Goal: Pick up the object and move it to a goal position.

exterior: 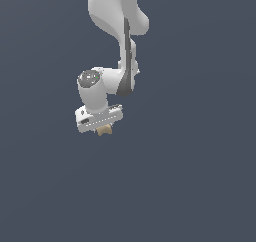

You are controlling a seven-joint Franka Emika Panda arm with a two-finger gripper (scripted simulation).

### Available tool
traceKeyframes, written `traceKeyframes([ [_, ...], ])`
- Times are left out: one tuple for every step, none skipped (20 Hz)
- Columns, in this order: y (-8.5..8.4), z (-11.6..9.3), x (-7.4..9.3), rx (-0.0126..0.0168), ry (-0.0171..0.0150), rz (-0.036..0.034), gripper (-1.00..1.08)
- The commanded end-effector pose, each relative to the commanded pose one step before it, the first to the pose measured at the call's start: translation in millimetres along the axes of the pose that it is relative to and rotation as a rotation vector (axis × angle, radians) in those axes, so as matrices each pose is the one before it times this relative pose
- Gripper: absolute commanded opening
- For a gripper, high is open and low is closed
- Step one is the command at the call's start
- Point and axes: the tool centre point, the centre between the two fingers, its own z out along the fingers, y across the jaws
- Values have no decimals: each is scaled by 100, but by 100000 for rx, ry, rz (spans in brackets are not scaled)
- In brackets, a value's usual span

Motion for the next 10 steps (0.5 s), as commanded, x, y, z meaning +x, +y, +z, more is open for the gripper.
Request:
traceKeyframes([
  [299, -1702, 432, -53, 74, 1, -100],
  [135, -771, 196, 0, 0, 0, -100],
  [144, -820, 208, 0, 0, 0, -100],
  [153, -867, 221, 0, 0, 0, -100],
  [161, -912, 233, 0, 0, 0, -100],
  [168, -948, 244, 0, 0, 0, -100],
  [174, -978, 252, 0, 0, 0, -100],
  [179, -1003, 260, 0, 0, 0, -100],
  [181, -1011, 263, 0, 0, 0, -100],
  [179, -964, 278, 42, -51, -19, -100],
])
